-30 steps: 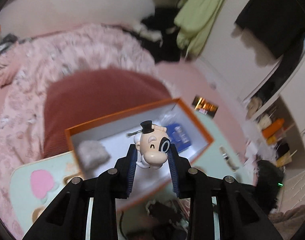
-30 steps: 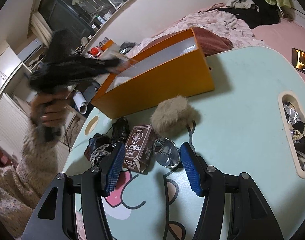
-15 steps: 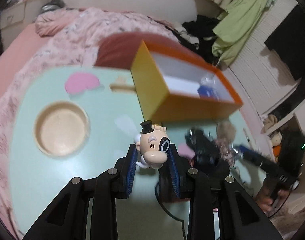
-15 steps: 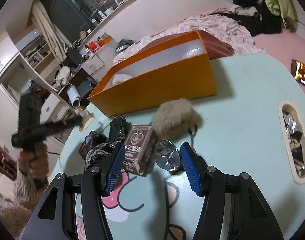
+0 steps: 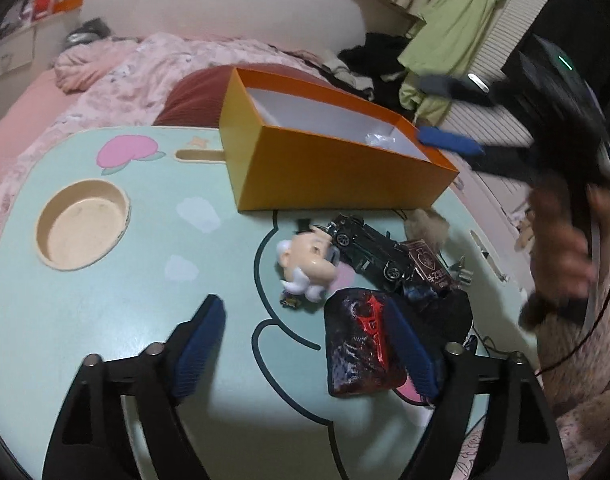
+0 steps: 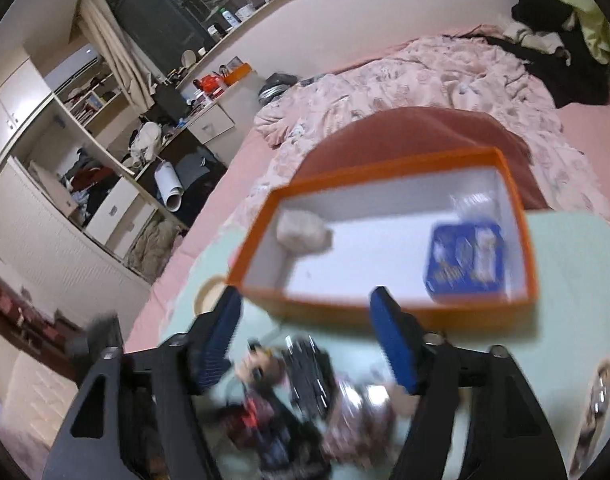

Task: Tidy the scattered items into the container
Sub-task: 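Grasp the cartoon figure keychain with left tool, place it on table, then grasp the white fur ball in the box with right tool, place it on table, then grasp the blue tin in the box with left tool, place it on table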

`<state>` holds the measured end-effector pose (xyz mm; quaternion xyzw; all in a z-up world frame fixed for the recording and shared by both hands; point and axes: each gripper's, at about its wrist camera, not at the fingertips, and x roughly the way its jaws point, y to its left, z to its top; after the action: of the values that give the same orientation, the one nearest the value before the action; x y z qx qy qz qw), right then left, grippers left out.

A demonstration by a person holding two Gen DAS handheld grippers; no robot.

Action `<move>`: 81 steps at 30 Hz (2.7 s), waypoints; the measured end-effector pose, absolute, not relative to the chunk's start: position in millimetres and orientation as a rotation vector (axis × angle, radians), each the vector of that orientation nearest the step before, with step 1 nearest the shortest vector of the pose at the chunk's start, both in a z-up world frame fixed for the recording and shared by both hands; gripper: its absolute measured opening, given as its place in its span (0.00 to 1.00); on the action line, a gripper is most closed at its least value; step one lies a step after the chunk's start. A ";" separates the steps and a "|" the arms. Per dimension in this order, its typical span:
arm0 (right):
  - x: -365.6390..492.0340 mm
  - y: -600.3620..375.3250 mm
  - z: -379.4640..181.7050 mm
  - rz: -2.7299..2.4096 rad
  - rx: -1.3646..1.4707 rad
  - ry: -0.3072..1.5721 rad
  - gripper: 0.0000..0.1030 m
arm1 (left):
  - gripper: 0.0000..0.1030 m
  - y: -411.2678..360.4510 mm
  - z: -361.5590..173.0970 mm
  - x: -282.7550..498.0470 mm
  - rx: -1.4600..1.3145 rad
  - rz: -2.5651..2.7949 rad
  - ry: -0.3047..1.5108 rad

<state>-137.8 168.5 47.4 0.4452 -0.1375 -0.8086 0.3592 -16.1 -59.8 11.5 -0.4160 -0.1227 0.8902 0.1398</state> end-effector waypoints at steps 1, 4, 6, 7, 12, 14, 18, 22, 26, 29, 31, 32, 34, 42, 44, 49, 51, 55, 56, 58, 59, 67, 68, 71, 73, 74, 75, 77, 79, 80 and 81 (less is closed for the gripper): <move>-147.8 163.7 46.8 -2.072 1.175 -0.372 0.69 | 0.88 -57.3 11.1 -15.1 -1.202 2.588 -0.336; -173.3 144.1 40.0 -2.066 1.287 -0.359 0.69 | 0.94 -48.6 9.8 -15.0 -1.220 2.614 -0.244; -187.2 131.2 36.3 -2.076 1.332 -0.320 0.69 | 0.96 -44.7 8.7 -16.0 -1.231 2.610 -0.210; -192.9 124.9 33.9 -2.070 1.352 -0.308 0.69 | 0.98 -43.9 8.6 -16.5 -1.233 2.607 -0.204; -208.4 89.2 23.0 -2.037 1.424 -0.209 0.69 | 0.99 -41.1 8.9 -15.5 -1.237 2.608 -0.186; -210.1 72.1 22.1 -2.049 1.419 -0.108 0.69 | 0.99 -41.2 9.0 -14.8 -1.235 2.607 -0.191; -223.9 55.2 11.1 -2.041 1.460 -0.043 0.69 | 0.99 -41.2 9.7 -13.8 -1.229 2.605 -0.206; -231.9 44.1 -14.5 -1.990 1.562 0.045 0.62 | 0.99 -41.1 9.9 -12.8 -1.228 2.604 -0.215; -222.0 44.1 -12.5 -2.007 1.518 0.132 0.37 | 0.99 -40.2 10.1 -12.8 -1.229 2.604 -0.216; -219.5 53.4 -14.6 -1.997 1.509 0.081 0.11 | 0.99 -40.4 10.3 -12.8 -1.229 2.603 -0.218; -217.0 63.5 -10.7 -2.011 1.463 0.017 0.11 | 0.99 -39.9 10.6 -12.8 -1.230 2.604 -0.217; -215.6 68.0 -7.3 -2.027 1.435 0.001 0.11 | 0.99 -40.0 10.7 -12.8 -1.230 2.604 -0.216; -211.9 79.8 3.2 -2.062 1.377 -0.028 0.11 | 0.99 -39.1 11.1 -12.4 -1.232 2.606 -0.210; -192.2 114.5 41.7 -2.106 1.230 -0.138 0.10 | 0.99 -38.0 12.1 -11.7 -1.234 2.610 -0.213; -179.1 128.9 50.1 -2.099 1.187 -0.164 0.10 | 0.99 -39.3 12.5 -11.4 -1.232 2.615 -0.227; -137.3 169.0 49.8 -2.083 1.153 -0.194 0.11 | 0.99 -49.1 14.5 -11.1 -1.204 2.601 -0.325; -122.7 180.2 41.8 -2.084 1.171 -0.183 0.11 | 0.99 -52.8 15.5 -11.2 -1.189 2.596 -0.359; -97.3 194.5 18.9 -2.074 1.231 -0.184 0.11 | 0.99 -59.4 22.9 -10.2 -1.141 2.607 -0.402; -90.9 196.4 14.7 -2.075 1.234 -0.180 0.11 | 0.99 -60.6 25.7 -10.9 -1.132 2.609 -0.406; -76.3 197.1 8.7 -2.069 1.220 -0.157 0.14 | 0.99 -62.0 34.4 -13.5 -1.118 2.617 -0.399; -70.0 195.6 7.1 -2.063 1.206 -0.137 0.14 | 0.99 -62.4 40.8 -16.3 -1.110 2.624 -0.390; -49.7 205.8 2.7 -2.154 1.131 -0.043 0.56 | 0.99 -31.0 107.4 -57.2 -1.051 2.607 -0.189; -48.6 211.5 0.9 -2.170 1.127 -0.056 0.57 | 0.99 -22.5 113.6 -67.9 -1.078 2.606 -0.151; -46.8 229.8 -9.1 -2.213 1.153 -0.125 0.59 | 0.99 -0.8 120.6 -101.3 -1.174 2.557 -0.126; -46.8 238.2 -18.3 -2.222 1.173 -0.169 0.59 | 0.99 14.7 119.6 -126.5 -1.247 2.489 -0.142; -46.5 239.9 -22.6 -2.226 1.182 -0.178 0.59 | 0.99 24.0 117.3 -141.3 -1.282 2.445 -0.146; -47.5 240.3 -26.5 -2.230 1.188 -0.181 0.59 | 0.99 32.8 114.2 -154.7 -1.314 2.408 -0.146; -50.1 241.2 -29.6 -2.243 1.174 -0.199 0.59 | 0.92 50.3 104.1 -181.8 -1.385 2.367 -0.135; -54.0 242.2 -30.4 -2.242 1.177 -0.216 0.59 | 0.89 65.7 88.7 -205.1 -1.476 2.322 -0.118; -55.6 243.7 -31.0 -2.239 1.176 -0.224 0.59 | 0.88 71.5 80.1 -215.2 -1.527 2.299 -0.124; -57.2 244.6 -31.4 -2.235 1.175 -0.233 0.59 | 0.87 77.0 70.5 -225.2 -1.579 2.270 -0.135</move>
<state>-57.2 244.6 -31.4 0.4421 -0.0876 -0.8414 0.2982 -225.2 77.0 70.5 -0.5605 -0.0481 0.8057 0.1855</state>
